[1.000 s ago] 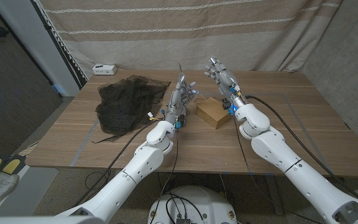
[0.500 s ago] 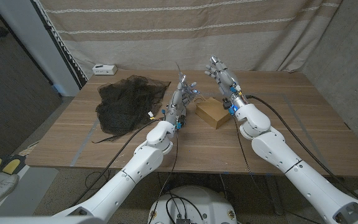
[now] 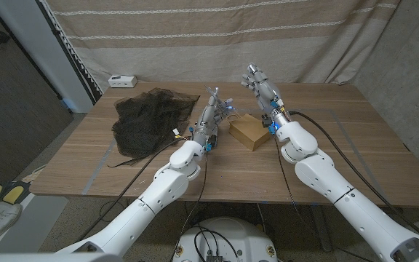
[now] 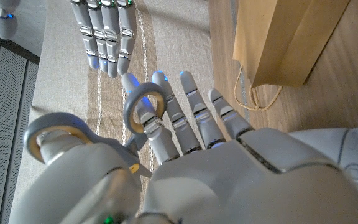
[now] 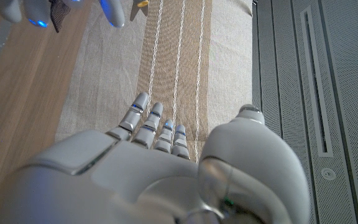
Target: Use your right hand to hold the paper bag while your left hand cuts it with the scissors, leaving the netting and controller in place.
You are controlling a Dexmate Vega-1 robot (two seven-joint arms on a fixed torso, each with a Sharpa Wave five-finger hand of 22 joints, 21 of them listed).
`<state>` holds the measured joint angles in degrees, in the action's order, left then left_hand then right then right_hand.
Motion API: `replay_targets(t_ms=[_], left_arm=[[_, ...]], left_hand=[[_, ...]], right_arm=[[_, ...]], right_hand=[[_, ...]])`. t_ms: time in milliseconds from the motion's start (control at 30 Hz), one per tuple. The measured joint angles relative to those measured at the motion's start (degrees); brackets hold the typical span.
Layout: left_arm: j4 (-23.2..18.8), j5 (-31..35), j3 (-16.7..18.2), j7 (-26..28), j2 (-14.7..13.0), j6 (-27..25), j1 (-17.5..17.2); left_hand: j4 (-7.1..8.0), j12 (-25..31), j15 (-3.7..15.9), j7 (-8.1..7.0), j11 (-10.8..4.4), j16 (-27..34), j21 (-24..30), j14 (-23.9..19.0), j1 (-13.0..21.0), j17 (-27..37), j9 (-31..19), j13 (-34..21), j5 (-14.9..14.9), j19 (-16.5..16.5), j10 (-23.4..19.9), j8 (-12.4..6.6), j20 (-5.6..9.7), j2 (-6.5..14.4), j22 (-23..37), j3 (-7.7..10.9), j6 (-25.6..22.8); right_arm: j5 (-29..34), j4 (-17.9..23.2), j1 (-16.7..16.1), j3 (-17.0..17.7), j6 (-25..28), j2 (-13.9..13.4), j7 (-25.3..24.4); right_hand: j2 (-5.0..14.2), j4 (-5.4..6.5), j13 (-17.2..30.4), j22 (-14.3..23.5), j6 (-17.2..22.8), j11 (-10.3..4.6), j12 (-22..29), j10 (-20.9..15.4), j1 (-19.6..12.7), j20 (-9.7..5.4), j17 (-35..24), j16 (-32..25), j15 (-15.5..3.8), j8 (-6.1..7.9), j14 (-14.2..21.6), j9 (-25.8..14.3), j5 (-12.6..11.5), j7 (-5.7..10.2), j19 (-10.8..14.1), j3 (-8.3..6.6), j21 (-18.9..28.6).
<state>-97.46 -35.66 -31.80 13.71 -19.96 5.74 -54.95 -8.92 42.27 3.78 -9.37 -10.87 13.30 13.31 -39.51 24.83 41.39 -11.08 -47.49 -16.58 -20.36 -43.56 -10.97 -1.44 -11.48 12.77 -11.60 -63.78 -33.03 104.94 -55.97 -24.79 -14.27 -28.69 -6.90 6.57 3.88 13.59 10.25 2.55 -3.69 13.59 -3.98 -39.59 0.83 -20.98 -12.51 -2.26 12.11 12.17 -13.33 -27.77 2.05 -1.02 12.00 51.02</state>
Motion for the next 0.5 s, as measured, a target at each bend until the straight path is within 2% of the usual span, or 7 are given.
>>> replay_targets(t_ms=[33,300,500], left_arm=[[-0.1,0.0,0.0,0.0,-0.1,0.0,0.0],[-1.7,0.4,0.0,-0.2,-1.7,-1.5,-0.2],[-2.6,0.5,0.0,-0.3,-2.4,-2.6,-0.2]], left_hand=[[0.06,0.0,-0.17,0.67,0.27,0.0,0.0,0.2,-0.2,0.0,0.0,-0.1,0.1,0.1,0.3,0.0,-0.11,0.2,0.0,-0.42,0.7],[0.31,-0.2,0.0,2.24,0.44,0.0,0.0,0.6,-0.8,-0.2,0.0,0.0,0.1,0.3,0.4,-0.46,-0.33,0.7,0.0,-2.2,-0.3],[0.38,0.0,0.0,2.25,0.46,0.0,0.0,0.6,-1.3,-0.3,0.0,-0.3,0.1,0.4,0.4,-0.5,-0.42,0.8,0.0,-3.07,-0.3]], right_arm=[[0.0,0.0,0.0,0.0,0.0,0.0,0.0],[0.3,0.2,-0.2,0.2,-0.8,0.0,-0.1],[0.4,0.5,-0.5,0.5,-1.2,0.0,-0.2]], right_hand=[[0.0,0.0,0.0,0.0,0.0,0.0,0.0,0.0,0.0,0.0,0.0,0.0,0.0,0.0,0.0,0.0,0.0,0.0,0.0,0.0,0.0],[-0.01,0.24,0.0,0.0,0.0,0.0,0.0,0.0,0.5,0.0,0.0,0.0,0.0,0.0,0.0,0.0,0.3,0.0,0.0,0.24,-0.4],[0.22,0.24,0.0,0.0,0.0,0.0,0.0,0.0,0.7,0.04,0.3,0.0,0.0,0.0,0.0,0.3,0.3,0.0,0.0,0.24,-0.4]])
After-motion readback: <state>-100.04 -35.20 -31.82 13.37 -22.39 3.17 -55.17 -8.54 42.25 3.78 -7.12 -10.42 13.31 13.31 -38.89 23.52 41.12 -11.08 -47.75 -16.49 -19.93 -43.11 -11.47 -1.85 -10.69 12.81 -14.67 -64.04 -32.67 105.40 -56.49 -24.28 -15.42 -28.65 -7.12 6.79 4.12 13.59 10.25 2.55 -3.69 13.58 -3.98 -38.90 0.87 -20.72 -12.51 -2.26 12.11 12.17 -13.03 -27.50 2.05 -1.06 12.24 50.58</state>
